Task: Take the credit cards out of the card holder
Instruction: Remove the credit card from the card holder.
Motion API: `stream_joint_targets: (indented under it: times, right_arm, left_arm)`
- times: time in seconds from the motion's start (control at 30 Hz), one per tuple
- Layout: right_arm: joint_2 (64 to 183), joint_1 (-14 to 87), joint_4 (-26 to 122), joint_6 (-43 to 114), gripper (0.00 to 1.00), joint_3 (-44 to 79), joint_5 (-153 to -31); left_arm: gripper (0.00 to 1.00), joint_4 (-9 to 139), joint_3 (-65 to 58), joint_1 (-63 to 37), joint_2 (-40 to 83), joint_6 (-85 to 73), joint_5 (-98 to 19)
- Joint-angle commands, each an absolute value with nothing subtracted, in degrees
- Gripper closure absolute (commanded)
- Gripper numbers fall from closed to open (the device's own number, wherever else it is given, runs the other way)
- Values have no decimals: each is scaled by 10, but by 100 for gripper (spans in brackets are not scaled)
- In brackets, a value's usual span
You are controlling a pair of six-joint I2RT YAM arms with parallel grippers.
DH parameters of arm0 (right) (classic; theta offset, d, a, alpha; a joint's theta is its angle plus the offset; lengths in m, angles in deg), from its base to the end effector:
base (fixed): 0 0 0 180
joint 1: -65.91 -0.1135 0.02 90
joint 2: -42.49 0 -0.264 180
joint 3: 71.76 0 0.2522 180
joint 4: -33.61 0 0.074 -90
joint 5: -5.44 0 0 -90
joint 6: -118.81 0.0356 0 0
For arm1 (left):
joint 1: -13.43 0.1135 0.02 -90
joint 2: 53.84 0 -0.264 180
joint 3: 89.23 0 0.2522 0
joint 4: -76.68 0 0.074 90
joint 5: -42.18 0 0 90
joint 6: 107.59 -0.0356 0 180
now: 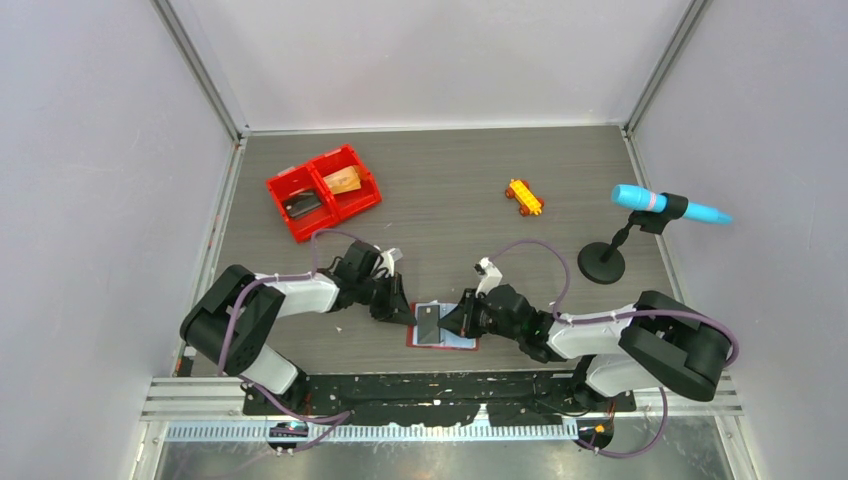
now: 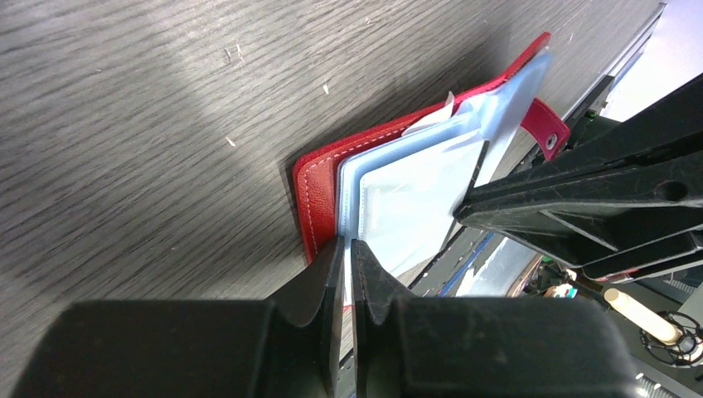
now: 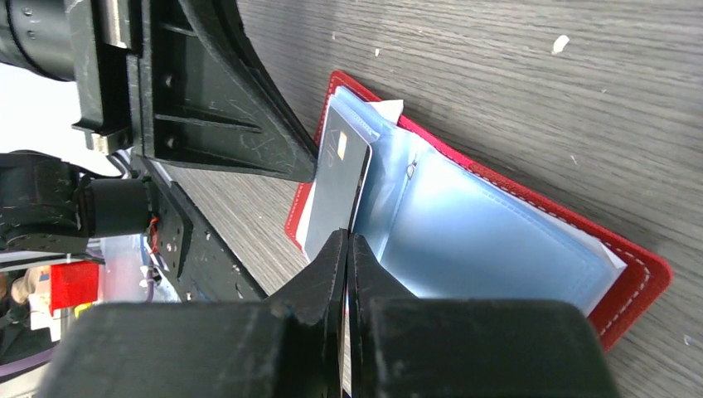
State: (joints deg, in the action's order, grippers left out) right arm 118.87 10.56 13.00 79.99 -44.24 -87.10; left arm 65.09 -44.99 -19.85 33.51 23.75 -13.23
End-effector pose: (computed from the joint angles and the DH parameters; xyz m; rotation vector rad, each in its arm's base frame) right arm 0.1239 0.1821 0.1283 -0.1135 2.2847 1.1263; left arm 0.1993 -0.1550 0.1206 0.0787 2.7689 -1.2143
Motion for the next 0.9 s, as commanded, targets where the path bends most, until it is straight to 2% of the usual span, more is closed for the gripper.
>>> stream_joint_targets:
  times: [0.0,0.4,0.87]
  right_arm:
    - [1199,114,50,801,95,-448,-915]
    - [1229,134,1,848,95,-469,-937]
    - [1174,149,28,865,95,-495,-940]
  left_arm:
    - [90,616,-449,-203,352,215,-172]
    - [90,607,-449,-203,352,215,-179]
    - [90,587,-443,-204,355,208,-191]
